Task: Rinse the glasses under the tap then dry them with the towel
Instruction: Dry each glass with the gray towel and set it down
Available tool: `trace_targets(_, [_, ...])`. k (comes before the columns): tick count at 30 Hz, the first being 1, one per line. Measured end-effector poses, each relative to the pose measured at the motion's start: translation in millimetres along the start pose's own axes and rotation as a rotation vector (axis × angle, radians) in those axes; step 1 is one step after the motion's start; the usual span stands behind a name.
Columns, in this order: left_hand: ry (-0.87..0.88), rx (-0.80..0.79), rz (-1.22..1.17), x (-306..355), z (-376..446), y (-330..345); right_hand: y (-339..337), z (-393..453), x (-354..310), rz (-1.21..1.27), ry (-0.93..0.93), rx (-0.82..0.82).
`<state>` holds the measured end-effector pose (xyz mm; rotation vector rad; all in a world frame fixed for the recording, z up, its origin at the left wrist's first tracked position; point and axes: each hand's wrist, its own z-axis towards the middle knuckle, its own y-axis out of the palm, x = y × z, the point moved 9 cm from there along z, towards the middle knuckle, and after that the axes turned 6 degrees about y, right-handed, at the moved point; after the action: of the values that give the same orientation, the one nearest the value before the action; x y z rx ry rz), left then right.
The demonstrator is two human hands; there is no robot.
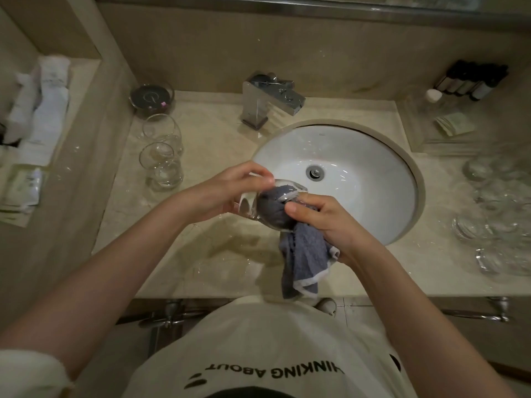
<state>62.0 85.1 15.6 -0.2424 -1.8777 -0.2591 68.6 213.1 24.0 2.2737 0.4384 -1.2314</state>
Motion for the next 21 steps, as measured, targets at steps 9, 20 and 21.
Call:
trace_targets(9, [0.063, 0.077, 0.058, 7.5, -3.8, -6.9, 6.2, 1.6, 3.5, 0.109, 0.013, -0.030])
trace_targets(20, [-0.173, -0.053, -0.324, -15.0, -12.4, 11.6, 6.6, -7.9, -19.7, -0.178, -0.134, 0.004])
trace_targets(21, [-0.162, -0.030, -0.257, -13.2, -11.8, 10.3, 9.1, -7.7, -20.4, -0.212, -0.137, -0.016])
